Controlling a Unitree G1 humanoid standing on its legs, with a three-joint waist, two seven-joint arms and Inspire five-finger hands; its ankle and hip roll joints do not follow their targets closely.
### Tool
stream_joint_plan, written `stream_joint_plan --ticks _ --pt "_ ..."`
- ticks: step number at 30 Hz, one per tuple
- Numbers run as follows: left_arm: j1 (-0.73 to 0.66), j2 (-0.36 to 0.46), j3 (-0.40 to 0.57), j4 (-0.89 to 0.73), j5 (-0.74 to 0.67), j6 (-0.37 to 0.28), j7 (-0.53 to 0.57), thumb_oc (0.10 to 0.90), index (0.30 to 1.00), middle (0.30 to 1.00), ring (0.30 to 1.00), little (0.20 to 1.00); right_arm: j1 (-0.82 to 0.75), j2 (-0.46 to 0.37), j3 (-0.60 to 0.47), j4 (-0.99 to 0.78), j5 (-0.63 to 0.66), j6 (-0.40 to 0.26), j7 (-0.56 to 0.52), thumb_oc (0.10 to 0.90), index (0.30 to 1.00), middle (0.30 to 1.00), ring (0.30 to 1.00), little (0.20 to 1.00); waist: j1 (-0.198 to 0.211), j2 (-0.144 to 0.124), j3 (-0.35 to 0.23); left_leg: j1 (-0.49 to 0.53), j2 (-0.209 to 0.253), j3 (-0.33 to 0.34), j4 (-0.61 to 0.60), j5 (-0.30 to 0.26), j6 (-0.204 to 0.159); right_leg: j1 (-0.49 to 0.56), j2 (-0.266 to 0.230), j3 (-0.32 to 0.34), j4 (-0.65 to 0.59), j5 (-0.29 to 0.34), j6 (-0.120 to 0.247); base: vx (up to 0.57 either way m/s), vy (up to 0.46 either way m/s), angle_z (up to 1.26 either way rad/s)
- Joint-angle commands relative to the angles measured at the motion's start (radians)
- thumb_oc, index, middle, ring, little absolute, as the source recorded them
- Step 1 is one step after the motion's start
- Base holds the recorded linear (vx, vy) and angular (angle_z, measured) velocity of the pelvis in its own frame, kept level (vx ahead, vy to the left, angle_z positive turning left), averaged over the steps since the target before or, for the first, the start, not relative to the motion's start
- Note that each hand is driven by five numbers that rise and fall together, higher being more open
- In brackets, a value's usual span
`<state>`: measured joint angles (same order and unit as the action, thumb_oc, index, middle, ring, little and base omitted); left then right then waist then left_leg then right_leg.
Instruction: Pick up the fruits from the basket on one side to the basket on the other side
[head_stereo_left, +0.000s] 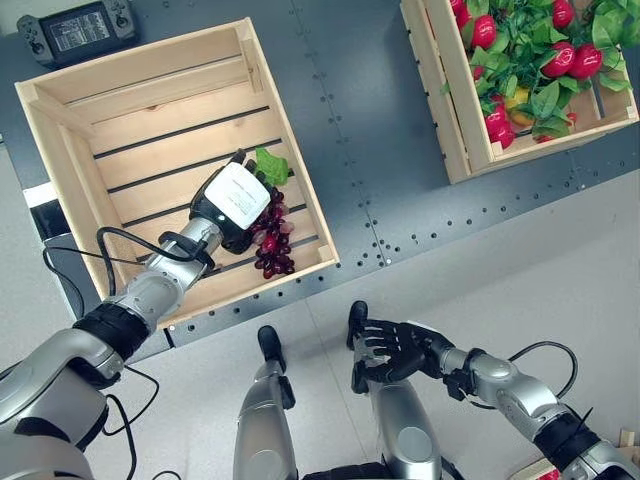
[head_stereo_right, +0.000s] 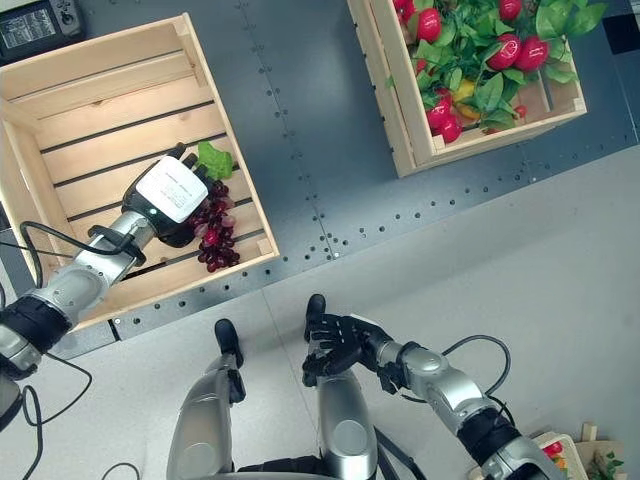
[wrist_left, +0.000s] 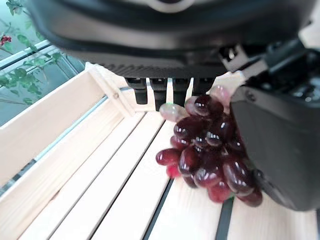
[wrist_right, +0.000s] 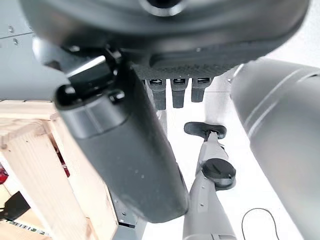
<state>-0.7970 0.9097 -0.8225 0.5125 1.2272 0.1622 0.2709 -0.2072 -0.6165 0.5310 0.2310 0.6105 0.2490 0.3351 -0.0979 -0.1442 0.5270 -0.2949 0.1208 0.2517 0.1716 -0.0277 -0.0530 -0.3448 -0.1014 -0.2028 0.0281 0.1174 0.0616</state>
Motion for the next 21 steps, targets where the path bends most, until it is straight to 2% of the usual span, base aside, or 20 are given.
stream_joint_plan --ticks 1,3,5,10,14,15,16,21 --pt "-0.110 0.010 0.012 0.023 0.093 0.065 0.001 0.800 0.900 0.900 0.900 0.900 -0.009 -0.005 0.033 -0.048 0.073 -0.027 -0.010 0.800 0.900 0.900 0.900 0.900 -0.013 -0.025 -0.007 -0.143 -0.016 0.022 0.154 -0.005 -0.020 -0.016 0.002 0.002 0.129 -0.093 0.061 0.00 0.000 0.00" --pt "-0.118 0.003 0.006 0.030 0.104 0.071 -0.011 0.800 0.900 0.900 0.900 0.900 -0.012 0.000 0.037 -0.042 0.077 -0.030 -0.012 0.800 0.900 0.900 0.900 0.900 -0.014 -0.026 -0.007 -0.142 -0.016 0.022 0.152 -0.005 -0.021 -0.014 0.003 0.001 0.128 -0.092 0.061 0.00 0.000 0.00" --pt "-0.135 -0.015 -0.006 0.048 0.129 0.113 -0.050 0.800 0.900 0.900 0.900 0.900 -0.023 0.012 0.046 -0.042 0.090 -0.029 -0.024 0.800 0.900 0.900 0.900 0.900 -0.017 -0.032 -0.007 -0.145 -0.014 0.024 0.155 -0.007 -0.021 -0.017 0.005 0.002 0.126 -0.088 0.062 0.00 0.000 0.00" --pt "-0.161 -0.048 -0.021 0.083 0.152 0.129 -0.095 0.800 0.900 0.900 0.900 0.900 -0.040 0.031 0.057 -0.026 0.091 -0.033 -0.040 0.800 0.900 0.900 0.900 0.900 -0.023 -0.038 -0.007 -0.156 -0.013 0.022 0.160 -0.007 -0.023 -0.029 0.010 0.008 0.126 -0.083 0.061 0.00 0.000 0.00" --pt "-0.181 -0.075 -0.035 0.110 0.137 0.116 -0.074 0.800 0.900 0.900 0.900 0.900 -0.048 0.046 0.064 -0.023 0.097 -0.035 -0.045 0.800 0.900 0.900 0.900 0.900 -0.028 -0.044 -0.007 -0.154 -0.014 0.025 0.155 -0.009 -0.022 -0.034 0.012 0.011 0.127 -0.082 0.061 0.00 0.000 0.00" --pt "-0.184 -0.079 -0.034 0.116 0.137 0.110 -0.060 0.648 0.672 0.672 0.672 0.672 -0.049 0.050 0.064 -0.023 0.097 -0.035 -0.048 0.800 0.900 0.900 0.900 0.900 -0.028 -0.045 -0.007 -0.153 -0.016 0.025 0.153 -0.009 -0.021 -0.035 0.012 0.011 0.126 -0.081 0.062 0.00 0.000 0.00" --pt "-0.190 -0.086 -0.037 0.126 0.151 0.086 -0.030 0.400 0.300 0.300 0.300 0.300 -0.050 0.055 0.065 -0.021 0.094 -0.035 -0.055 0.800 0.900 0.900 0.900 0.900 -0.029 -0.046 -0.007 -0.152 -0.016 0.026 0.149 -0.009 -0.021 -0.036 0.013 0.012 0.124 -0.080 0.062 0.00 0.000 0.00" --pt "-0.197 -0.097 -0.041 0.162 0.131 0.072 -0.012 0.400 0.300 0.300 0.300 0.300 -0.051 0.055 0.065 -0.003 0.081 -0.047 -0.040 0.800 0.900 0.900 0.900 0.900 -0.035 -0.042 -0.007 -0.144 -0.019 0.029 0.150 -0.011 -0.021 -0.035 0.015 0.017 0.128 -0.080 0.060 0.00 0.000 0.00"
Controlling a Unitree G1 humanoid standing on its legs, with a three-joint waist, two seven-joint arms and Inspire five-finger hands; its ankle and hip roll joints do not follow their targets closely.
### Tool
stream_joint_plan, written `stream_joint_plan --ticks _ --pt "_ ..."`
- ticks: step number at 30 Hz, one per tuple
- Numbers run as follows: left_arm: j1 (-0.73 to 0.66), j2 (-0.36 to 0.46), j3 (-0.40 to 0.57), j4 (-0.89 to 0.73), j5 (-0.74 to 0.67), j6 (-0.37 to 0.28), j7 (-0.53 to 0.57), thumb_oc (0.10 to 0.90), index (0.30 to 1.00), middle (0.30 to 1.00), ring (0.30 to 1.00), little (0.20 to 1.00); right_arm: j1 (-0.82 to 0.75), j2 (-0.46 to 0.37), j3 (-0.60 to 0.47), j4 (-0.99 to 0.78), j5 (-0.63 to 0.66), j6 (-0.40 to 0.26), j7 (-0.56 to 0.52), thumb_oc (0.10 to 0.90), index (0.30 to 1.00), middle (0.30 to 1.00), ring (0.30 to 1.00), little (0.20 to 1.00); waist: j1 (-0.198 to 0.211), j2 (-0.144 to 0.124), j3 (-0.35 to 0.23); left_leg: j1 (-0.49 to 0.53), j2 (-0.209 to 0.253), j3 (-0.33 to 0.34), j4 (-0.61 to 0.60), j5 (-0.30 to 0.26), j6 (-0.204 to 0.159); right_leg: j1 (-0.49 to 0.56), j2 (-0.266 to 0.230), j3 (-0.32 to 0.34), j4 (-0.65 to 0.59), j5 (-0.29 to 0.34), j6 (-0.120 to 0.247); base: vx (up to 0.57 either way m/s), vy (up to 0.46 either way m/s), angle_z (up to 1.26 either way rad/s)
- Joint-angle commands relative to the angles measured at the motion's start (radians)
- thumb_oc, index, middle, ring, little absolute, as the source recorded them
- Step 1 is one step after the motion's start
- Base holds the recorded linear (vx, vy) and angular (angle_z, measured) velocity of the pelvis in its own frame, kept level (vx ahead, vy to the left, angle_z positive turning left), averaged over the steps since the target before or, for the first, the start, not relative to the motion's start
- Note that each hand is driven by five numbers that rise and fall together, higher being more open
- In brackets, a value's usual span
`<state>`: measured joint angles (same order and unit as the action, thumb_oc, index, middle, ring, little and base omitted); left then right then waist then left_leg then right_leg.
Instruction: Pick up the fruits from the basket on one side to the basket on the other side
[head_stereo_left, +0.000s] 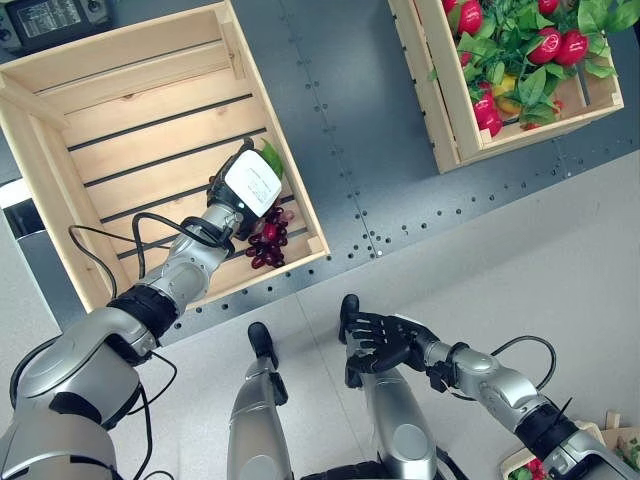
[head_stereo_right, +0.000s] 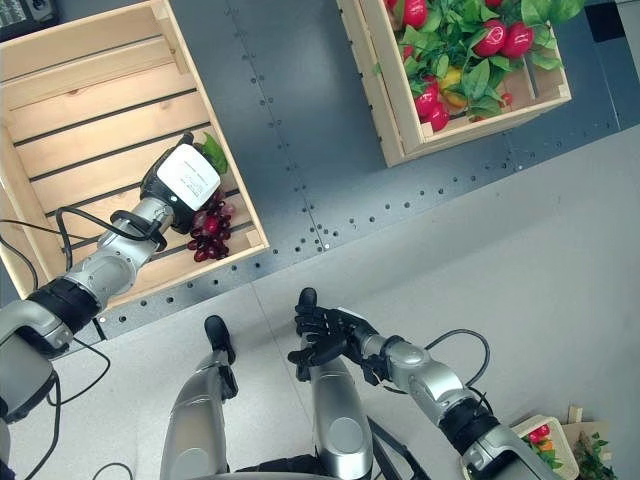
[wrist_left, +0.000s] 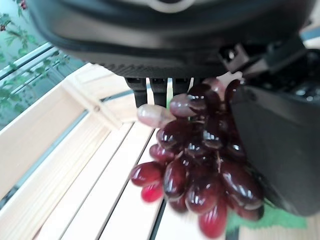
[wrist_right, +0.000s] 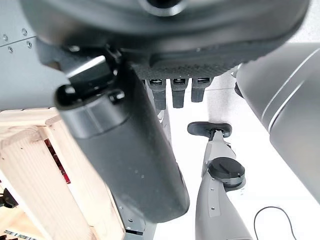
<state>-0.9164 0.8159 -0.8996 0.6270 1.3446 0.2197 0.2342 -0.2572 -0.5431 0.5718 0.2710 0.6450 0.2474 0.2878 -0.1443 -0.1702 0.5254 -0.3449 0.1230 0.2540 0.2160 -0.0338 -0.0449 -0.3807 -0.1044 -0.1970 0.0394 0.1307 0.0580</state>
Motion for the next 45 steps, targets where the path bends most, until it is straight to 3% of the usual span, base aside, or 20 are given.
stream_joint_plan --ticks 1,7,15,23,28,33,36,42,45 --pt "-0.079 -0.002 0.038 0.053 0.010 0.009 0.028 0.400 0.300 0.300 0.300 0.300 0.000 -0.019 0.023 -0.041 0.045 -0.047 0.012 0.800 0.900 0.900 0.900 0.900 0.011 -0.015 -0.005 -0.092 -0.022 0.026 0.105 -0.005 -0.029 0.003 0.018 0.012 0.117 -0.094 0.063 0.00 0.000 0.00" --pt "-0.063 0.000 0.048 0.074 0.002 -0.012 0.067 0.400 0.300 0.300 0.300 0.300 0.017 -0.023 0.011 -0.048 0.029 -0.055 0.022 0.800 0.900 0.900 0.900 0.900 0.012 -0.004 -0.005 -0.053 -0.030 0.029 0.083 -0.004 -0.030 0.031 0.015 0.010 0.113 -0.101 0.064 0.00 0.016 -0.02" --pt "-0.005 0.047 0.113 0.033 -0.095 -0.066 0.216 0.400 0.300 0.300 0.300 0.300 0.066 -0.052 -0.033 -0.069 -0.006 -0.073 0.040 0.800 0.900 0.900 0.900 0.900 0.030 0.032 -0.005 0.074 -0.054 0.024 0.026 -0.005 -0.027 0.147 -0.003 -0.003 0.086 -0.117 0.064 0.00 0.037 -0.01" --pt "0.158 0.140 0.247 -0.115 -0.164 -0.109 0.339 0.400 0.300 0.300 0.300 0.300 0.177 -0.087 -0.119 -0.107 -0.042 -0.094 0.050 0.800 0.900 0.900 0.900 0.900 0.044 0.090 -0.098 0.186 -0.087 0.000 -0.080 0.006 -0.025 0.251 -0.020 -0.018 0.031 -0.126 0.071 0.04 0.030 0.03" --pt "0.362 0.200 0.418 -0.278 -0.242 -0.118 0.410 0.400 0.300 0.300 0.300 0.300 0.266 -0.101 -0.255 -0.150 -0.006 -0.119 0.067 0.800 0.900 0.900 0.900 0.900 0.058 0.118 -0.185 0.277 -0.103 -0.038 -0.188 0.026 -0.025 0.319 -0.020 -0.027 -0.012 -0.119 0.080 0.08 0.004 0.04" --pt "0.591 0.184 0.610 -0.461 -0.205 -0.147 0.416 0.400 0.300 0.300 0.300 0.300 0.350 -0.106 -0.417 -0.212 0.006 -0.182 0.104 0.800 0.900 0.900 0.900 0.900 0.065 0.126 -0.262 0.355 -0.106 -0.063 -0.259 0.029 -0.020 0.374 -0.013 -0.032 -0.044 -0.116 0.082 0.10 -0.008 0.08" --pt "0.676 0.175 0.676 -0.553 -0.149 -0.179 0.355 0.400 0.300 0.300 0.300 0.300 0.386 -0.117 -0.515 -0.281 0.011 -0.201 0.112 0.800 0.900 0.900 0.900 0.900 0.067 0.133 -0.306 0.394 -0.106 -0.069 -0.289 0.025 -0.015 0.404 -0.009 -0.040 -0.054 -0.123 0.082 0.08 -0.013 0.08" --pt "0.670 0.185 0.684 -0.602 -0.143 -0.211 0.258 0.400 0.300 0.300 0.300 0.300 0.355 -0.131 -0.598 -0.365 0.014 -0.232 0.088 0.800 0.900 0.900 0.900 0.900 0.070 0.140 -0.344 0.436 -0.107 -0.068 -0.297 0.005 -0.007 0.445 -0.014 -0.052 -0.074 -0.125 0.087 0.04 -0.014 0.09" --pt "0.590 0.163 0.634 -0.649 -0.122 -0.263 0.152 0.400 0.300 0.300 0.300 0.300 0.253 -0.125 -0.589 -0.443 -0.014 -0.229 0.031 0.800 0.900 0.900 0.900 0.900 0.083 0.146 -0.368 0.461 -0.107 -0.071 -0.303 -0.012 -0.002 0.475 -0.020 -0.056 -0.097 -0.120 0.095 0.02 -0.024 0.00"
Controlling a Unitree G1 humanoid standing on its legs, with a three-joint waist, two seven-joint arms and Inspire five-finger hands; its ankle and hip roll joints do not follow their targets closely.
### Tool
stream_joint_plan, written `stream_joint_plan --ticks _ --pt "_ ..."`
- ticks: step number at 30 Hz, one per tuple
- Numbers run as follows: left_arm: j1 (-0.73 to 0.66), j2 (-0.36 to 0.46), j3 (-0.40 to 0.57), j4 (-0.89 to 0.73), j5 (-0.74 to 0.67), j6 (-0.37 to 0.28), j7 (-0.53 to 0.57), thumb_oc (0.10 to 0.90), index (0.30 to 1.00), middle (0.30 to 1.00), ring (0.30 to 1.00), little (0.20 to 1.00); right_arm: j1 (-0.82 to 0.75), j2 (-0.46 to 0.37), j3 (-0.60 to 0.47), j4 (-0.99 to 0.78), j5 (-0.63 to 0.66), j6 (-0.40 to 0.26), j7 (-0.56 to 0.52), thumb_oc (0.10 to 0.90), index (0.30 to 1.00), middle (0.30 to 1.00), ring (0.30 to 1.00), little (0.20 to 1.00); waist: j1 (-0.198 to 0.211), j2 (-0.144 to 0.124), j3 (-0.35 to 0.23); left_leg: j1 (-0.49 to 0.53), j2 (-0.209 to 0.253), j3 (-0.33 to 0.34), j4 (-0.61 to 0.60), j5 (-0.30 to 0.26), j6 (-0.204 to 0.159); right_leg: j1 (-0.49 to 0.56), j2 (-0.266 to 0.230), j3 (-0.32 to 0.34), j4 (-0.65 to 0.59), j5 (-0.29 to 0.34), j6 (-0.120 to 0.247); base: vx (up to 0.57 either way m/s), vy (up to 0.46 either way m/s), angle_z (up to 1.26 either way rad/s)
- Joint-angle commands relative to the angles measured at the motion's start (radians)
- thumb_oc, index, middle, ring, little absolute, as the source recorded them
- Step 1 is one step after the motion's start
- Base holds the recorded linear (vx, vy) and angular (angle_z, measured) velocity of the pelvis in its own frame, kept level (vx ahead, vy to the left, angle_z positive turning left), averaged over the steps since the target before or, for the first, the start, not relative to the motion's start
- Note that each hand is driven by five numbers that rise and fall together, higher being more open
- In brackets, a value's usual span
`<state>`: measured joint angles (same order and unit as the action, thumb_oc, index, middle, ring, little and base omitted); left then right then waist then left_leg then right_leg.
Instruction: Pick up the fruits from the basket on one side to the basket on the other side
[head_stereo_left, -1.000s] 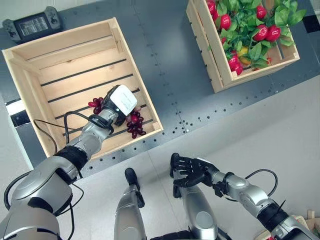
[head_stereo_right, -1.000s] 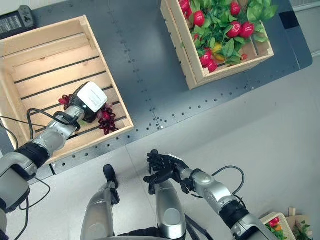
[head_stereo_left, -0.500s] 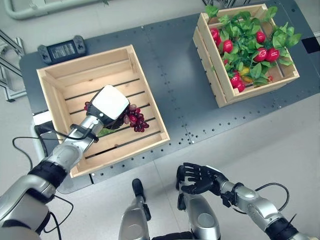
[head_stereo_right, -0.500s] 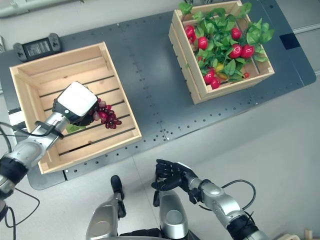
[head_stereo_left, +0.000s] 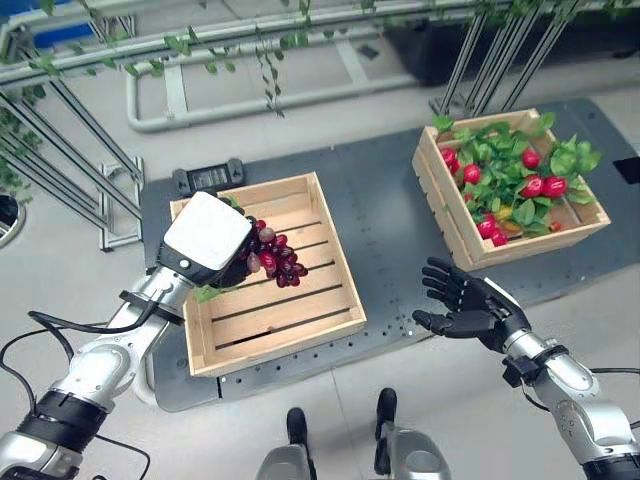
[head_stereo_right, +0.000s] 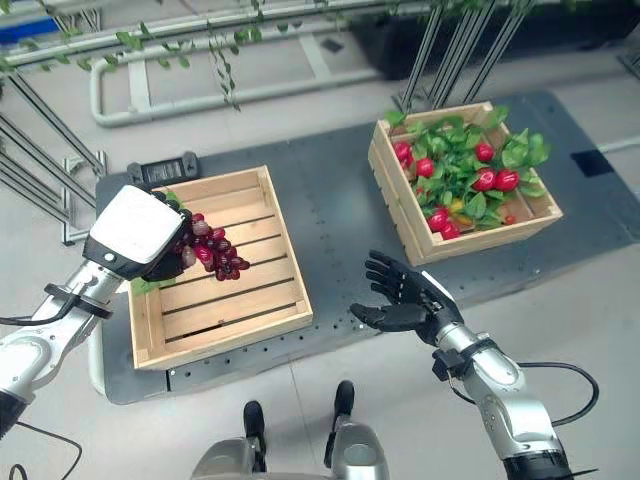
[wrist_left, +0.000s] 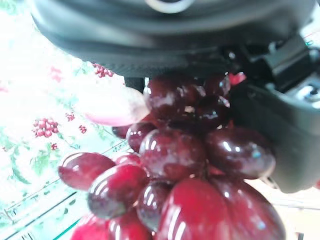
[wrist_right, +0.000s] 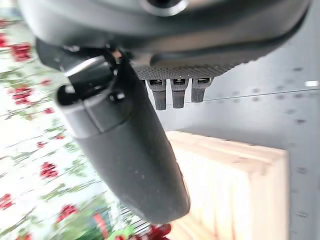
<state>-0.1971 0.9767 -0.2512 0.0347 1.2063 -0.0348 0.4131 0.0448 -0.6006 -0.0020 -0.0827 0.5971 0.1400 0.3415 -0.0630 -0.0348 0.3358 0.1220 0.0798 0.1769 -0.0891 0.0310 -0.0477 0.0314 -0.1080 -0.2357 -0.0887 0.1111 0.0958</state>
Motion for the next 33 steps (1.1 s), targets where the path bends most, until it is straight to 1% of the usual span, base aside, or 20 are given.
stream_joint_plan --ticks 1,3,5,6,7,11,14,18,22,26,29,33 --pt "-0.137 0.001 -0.019 -0.060 0.017 -0.012 -0.034 0.400 0.300 0.300 0.300 0.300 -0.057 -0.068 -0.014 -0.093 0.035 -0.120 -0.027 0.800 0.900 0.900 0.900 0.900 0.003 0.011 -0.179 -0.003 -0.064 0.006 0.002 -0.078 0.002 0.066 -0.017 -0.018 0.029 -0.099 0.058 0.00 0.000 0.00" --pt "-0.204 -0.008 -0.066 -0.088 0.022 -0.036 -0.103 0.400 0.300 0.300 0.300 0.300 -0.119 -0.073 0.020 -0.130 0.033 -0.108 -0.051 0.800 0.900 0.900 0.900 0.900 0.012 0.015 -0.193 0.008 -0.065 0.005 0.002 -0.089 0.002 0.079 -0.021 -0.023 0.017 -0.095 0.064 0.01 -0.013 0.02" --pt "-0.225 -0.012 -0.083 -0.093 0.022 -0.038 -0.125 0.400 0.300 0.300 0.300 0.300 -0.136 -0.073 0.034 -0.137 0.041 -0.099 -0.055 0.800 0.900 0.900 0.900 0.900 0.014 0.016 -0.197 0.012 -0.065 0.005 0.002 -0.092 0.003 0.082 -0.022 -0.024 0.014 -0.093 0.065 0.01 -0.018 0.04" --pt "-0.276 -0.016 -0.123 -0.101 0.015 -0.041 -0.168 0.400 0.300 0.300 0.300 0.300 -0.183 -0.074 0.072 -0.150 0.048 -0.077 -0.070 0.800 0.900 0.900 0.900 0.900 0.019 0.018 -0.206 0.018 -0.065 0.006 0.002 -0.096 0.002 0.088 -0.024 -0.025 0.007 -0.090 0.068 0.02 -0.019 0.03" --pt "-0.297 -0.018 -0.138 -0.103 0.010 -0.044 -0.187 0.400 0.300 0.300 0.300 0.300 -0.205 -0.071 0.091 -0.154 0.047 -0.069 -0.075 0.800 0.900 0.900 0.900 0.900 0.021 0.019 -0.208 0.020 -0.064 0.008 0.002 -0.098 0.002 0.091 -0.025 -0.024 0.006 -0.090 0.069 0.02 -0.022 0.03" --pt "-0.375 -0.032 -0.200 -0.118 -0.001 -0.050 -0.249 0.400 0.300 0.300 0.300 0.300 -0.283 -0.054 0.170 -0.180 0.083 -0.027 -0.093 0.800 0.900 0.900 0.900 0.900 0.028 0.022 -0.221 0.029 -0.065 0.006 0.002 -0.102 0.002 0.098 -0.026 -0.026 0.006 -0.092 0.071 0.02 -0.012 0.04" --pt "-0.414 -0.050 -0.233 -0.127 -0.008 -0.057 -0.277 0.400 0.300 0.300 0.300 0.300 -0.328 -0.028 0.222 -0.171 0.115 -0.016 -0.110 0.800 0.900 0.900 0.900 0.900 0.034 0.023 -0.229 0.034 -0.064 0.003 0.002 -0.105 0.002 0.103 -0.028 -0.029 0.004 -0.092 0.072 0.01 -0.005 0.01" --pt "-0.447 -0.078 -0.268 -0.144 -0.011 -0.052 -0.289 0.400 0.300 0.300 0.300 0.300 -0.371 0.015 0.282 -0.169 0.124 0.003 -0.145 0.800 0.900 0.900 0.900 0.900 0.039 0.025 -0.240 0.037 -0.066 0.002 0.002 -0.109 0.002 0.107 -0.030 -0.030 0.002 -0.094 0.074 0.01 -0.001 0.02" --pt "-0.460 -0.090 -0.273 -0.161 -0.018 -0.058 -0.287 0.400 0.300 0.300 0.300 0.300 -0.393 0.034 0.317 -0.152 0.137 0.059 -0.156 0.800 0.900 0.900 0.900 0.900 0.044 0.026 -0.250 0.039 -0.065 0.002 0.002 -0.112 0.002 0.107 -0.032 -0.032 0.002 -0.095 0.075 0.00 0.000 0.00" --pt "-0.463 -0.108 -0.267 -0.191 -0.011 -0.061 -0.307 0.400 0.300 0.300 0.300 0.300 -0.399 0.041 0.339 -0.138 0.138 0.092 -0.161 0.800 0.900 0.900 0.900 0.900 0.046 0.023 -0.258 0.041 -0.064 0.004 0.002 -0.114 0.002 0.109 -0.035 -0.035 0.001 -0.094 0.076 0.00 0.000 0.00" --pt "-0.465 -0.120 -0.267 -0.191 -0.009 -0.063 -0.300 0.400 0.300 0.300 0.300 0.300 -0.406 0.042 0.342 -0.125 0.156 0.095 -0.180 0.800 0.900 0.900 0.900 0.900 0.048 0.020 -0.262 0.042 -0.065 0.003 0.002 -0.116 0.002 0.109 -0.035 -0.036 0.002 -0.094 0.077 0.00 0.000 0.00" --pt "-0.468 -0.123 -0.264 -0.196 -0.021 -0.071 -0.298 0.400 0.300 0.300 0.300 0.300 -0.411 0.051 0.345 -0.116 0.145 0.094 -0.196 0.800 0.900 0.900 0.900 0.900 0.048 0.020 -0.268 0.042 -0.065 0.004 0.002 -0.117 0.003 0.106 -0.037 -0.036 0.003 -0.094 0.079 0.00 0.000 0.00"
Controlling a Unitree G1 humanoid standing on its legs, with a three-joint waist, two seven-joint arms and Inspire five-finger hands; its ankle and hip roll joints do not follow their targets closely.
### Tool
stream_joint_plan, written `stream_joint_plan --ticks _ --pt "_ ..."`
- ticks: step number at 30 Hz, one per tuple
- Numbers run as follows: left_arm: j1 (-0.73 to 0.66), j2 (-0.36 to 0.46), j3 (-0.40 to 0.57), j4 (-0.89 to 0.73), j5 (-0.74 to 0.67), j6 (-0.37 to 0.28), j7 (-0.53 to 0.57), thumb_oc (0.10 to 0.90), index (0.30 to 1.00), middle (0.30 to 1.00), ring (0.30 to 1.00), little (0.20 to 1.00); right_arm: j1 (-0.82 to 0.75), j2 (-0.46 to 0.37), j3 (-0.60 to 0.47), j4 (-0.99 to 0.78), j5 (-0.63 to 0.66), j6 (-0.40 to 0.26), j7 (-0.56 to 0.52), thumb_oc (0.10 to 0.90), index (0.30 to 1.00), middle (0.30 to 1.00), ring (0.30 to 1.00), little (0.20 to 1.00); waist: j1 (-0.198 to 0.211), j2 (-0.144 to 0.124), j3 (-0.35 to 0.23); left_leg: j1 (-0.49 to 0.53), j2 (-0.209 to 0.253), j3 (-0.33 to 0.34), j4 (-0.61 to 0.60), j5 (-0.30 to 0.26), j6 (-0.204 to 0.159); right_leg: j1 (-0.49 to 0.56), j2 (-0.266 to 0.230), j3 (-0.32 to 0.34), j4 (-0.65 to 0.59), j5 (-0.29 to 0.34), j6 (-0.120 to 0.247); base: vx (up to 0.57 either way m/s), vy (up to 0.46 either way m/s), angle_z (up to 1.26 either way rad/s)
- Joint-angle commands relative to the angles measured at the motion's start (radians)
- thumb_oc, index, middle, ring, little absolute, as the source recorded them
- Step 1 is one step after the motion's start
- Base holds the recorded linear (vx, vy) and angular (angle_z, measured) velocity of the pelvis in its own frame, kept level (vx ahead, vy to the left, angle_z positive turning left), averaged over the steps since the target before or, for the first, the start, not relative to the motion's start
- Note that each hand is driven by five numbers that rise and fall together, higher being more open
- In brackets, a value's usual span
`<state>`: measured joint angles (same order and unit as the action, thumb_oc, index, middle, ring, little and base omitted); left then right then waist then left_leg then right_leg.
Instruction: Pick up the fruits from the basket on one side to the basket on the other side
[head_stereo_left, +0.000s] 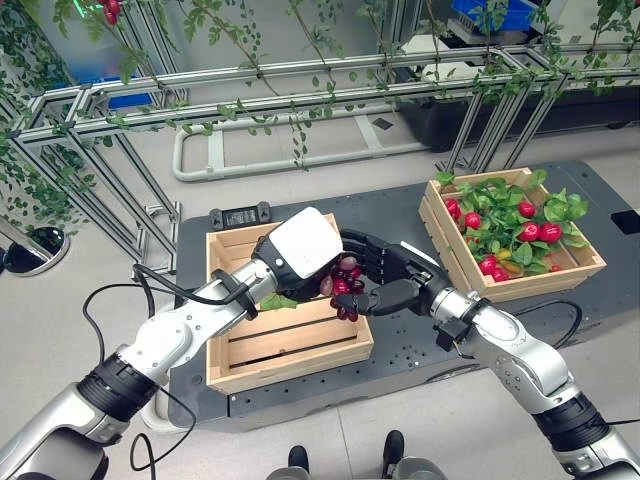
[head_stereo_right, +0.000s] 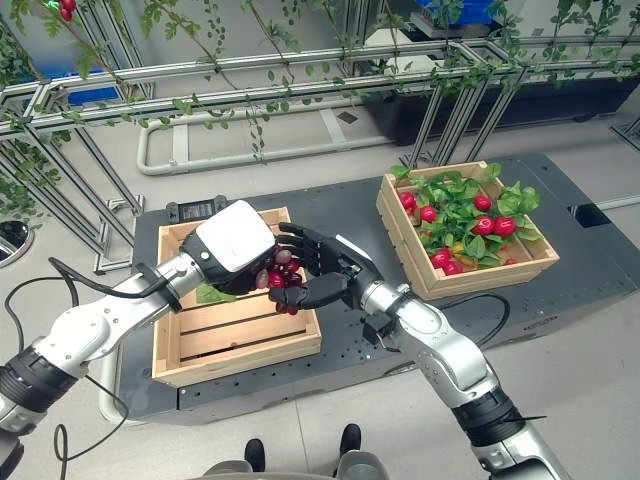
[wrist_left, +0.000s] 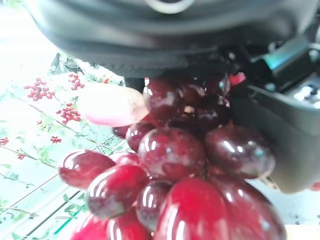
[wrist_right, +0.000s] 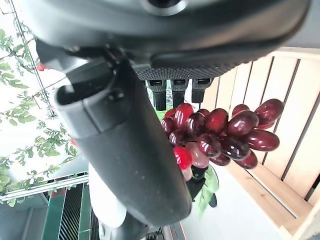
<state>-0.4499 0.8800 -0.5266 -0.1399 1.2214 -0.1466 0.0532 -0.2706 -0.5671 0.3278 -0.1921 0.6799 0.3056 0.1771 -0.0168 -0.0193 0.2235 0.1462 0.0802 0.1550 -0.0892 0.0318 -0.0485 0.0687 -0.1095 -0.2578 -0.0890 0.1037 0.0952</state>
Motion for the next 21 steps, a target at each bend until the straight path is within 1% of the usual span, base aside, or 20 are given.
stream_joint_plan --ticks 1,4,9,13,14,15,16,17,19,21 --pt "-0.214 -0.030 0.013 -0.024 -0.038 0.038 0.060 0.400 0.300 0.300 0.300 0.300 -0.096 0.022 0.016 -0.006 0.054 -0.071 -0.037 0.800 0.900 0.900 0.900 0.900 0.001 0.005 -0.156 0.017 -0.066 0.026 0.002 -0.117 0.003 0.068 -0.036 -0.014 0.004 -0.086 0.080 0.00 0.000 0.00" --pt "-0.211 -0.044 0.017 -0.038 -0.034 0.035 0.058 0.400 0.300 0.300 0.300 0.300 -0.095 0.035 0.023 -0.007 0.032 -0.062 -0.047 0.800 0.900 0.900 0.900 0.900 0.001 0.005 -0.159 0.017 -0.066 0.028 0.002 -0.118 0.006 0.066 -0.037 -0.011 0.004 -0.086 0.081 0.00 0.000 0.00" --pt "-0.207 -0.056 0.029 -0.050 -0.033 0.026 0.071 0.400 0.300 0.300 0.300 0.300 -0.097 0.044 0.026 -0.002 0.041 -0.032 -0.062 0.800 0.900 0.900 0.900 0.900 0.001 0.004 -0.163 0.017 -0.066 0.029 0.002 -0.118 0.007 0.064 -0.037 -0.006 0.003 -0.085 0.080 0.00 0.000 0.00" --pt "-0.196 -0.069 0.047 -0.074 -0.036 -0.002 0.068 0.400 0.300 0.300 0.300 0.300 -0.087 0.051 0.028 0.009 0.031 -0.015 -0.065 0.800 0.900 0.900 0.900 0.900 0.002 0.003 -0.170 0.017 -0.067 0.028 0.002 -0.119 0.007 0.064 -0.037 -0.006 0.002 -0.085 0.081 0.00 0.000 0.00" --pt "-0.194 -0.073 0.049 -0.076 -0.033 -0.005 0.071 0.400 0.300 0.300 0.300 0.300 -0.085 0.053 0.029 0.012 0.024 -0.014 -0.068 0.718 0.778 0.778 0.778 0.778 0.002 0.003 -0.171 0.017 -0.066 0.029 0.002 -0.119 0.007 0.064 -0.037 -0.005 0.002 -0.085 0.081 0.00 0.000 0.00" --pt "-0.192 -0.078 0.049 -0.078 -0.021 -0.006 0.082 0.400 0.300 0.300 0.300 0.300 -0.085 0.056 0.033 0.018 0.020 -0.009 -0.072 0.560 0.540 0.540 0.540 0.540 0.002 0.002 -0.171 0.016 -0.066 0.029 0.002 -0.119 0.007 0.063 -0.037 -0.003 0.002 -0.085 0.080 0.00 0.000 0.00" --pt "-0.192 -0.080 0.049 -0.079 -0.015 -0.002 0.089 0.400 0.300 0.300 0.300 0.300 -0.086 0.057 0.036 0.019 0.020 -0.001 -0.076 0.511 0.467 0.467 0.467 0.467 0.001 0.002 -0.171 0.017 -0.065 0.030 0.002 -0.119 0.007 0.063 -0.037 -0.002 0.002 -0.086 0.080 0.00 0.000 0.00" --pt "-0.191 -0.082 0.050 -0.081 -0.022 0.002 0.094 0.400 0.300 0.300 0.300 0.300 -0.085 0.059 0.042 0.025 0.009 0.003 -0.080 0.488 0.432 0.432 0.432 0.432 0.001 0.002 -0.172 0.016 -0.065 0.031 0.002 -0.119 0.007 0.063 -0.037 -0.002 0.002 -0.086 0.080 0.00 0.000 0.00" --pt "-0.189 -0.088 0.055 -0.082 -0.013 0.001 0.108 0.400 0.300 0.300 0.300 0.300 -0.087 0.060 0.045 0.037 -0.010 0.010 -0.080 0.467 0.401 0.401 0.401 0.401 0.001 0.001 -0.174 0.016 -0.064 0.032 0.002 -0.119 0.007 0.062 -0.036 0.000 0.002 -0.086 0.079 0.00 0.000 0.00" --pt "-0.186 -0.091 0.059 -0.090 -0.014 0.002 0.115 0.400 0.300 0.300 0.300 0.300 -0.084 0.061 0.050 0.044 -0.017 0.020 -0.082 0.464 0.396 0.396 0.396 0.396 0.001 0.001 -0.175 0.017 -0.064 0.032 0.002 -0.119 0.007 0.063 -0.035 0.000 0.002 -0.086 0.079 0.00 0.000 0.00"
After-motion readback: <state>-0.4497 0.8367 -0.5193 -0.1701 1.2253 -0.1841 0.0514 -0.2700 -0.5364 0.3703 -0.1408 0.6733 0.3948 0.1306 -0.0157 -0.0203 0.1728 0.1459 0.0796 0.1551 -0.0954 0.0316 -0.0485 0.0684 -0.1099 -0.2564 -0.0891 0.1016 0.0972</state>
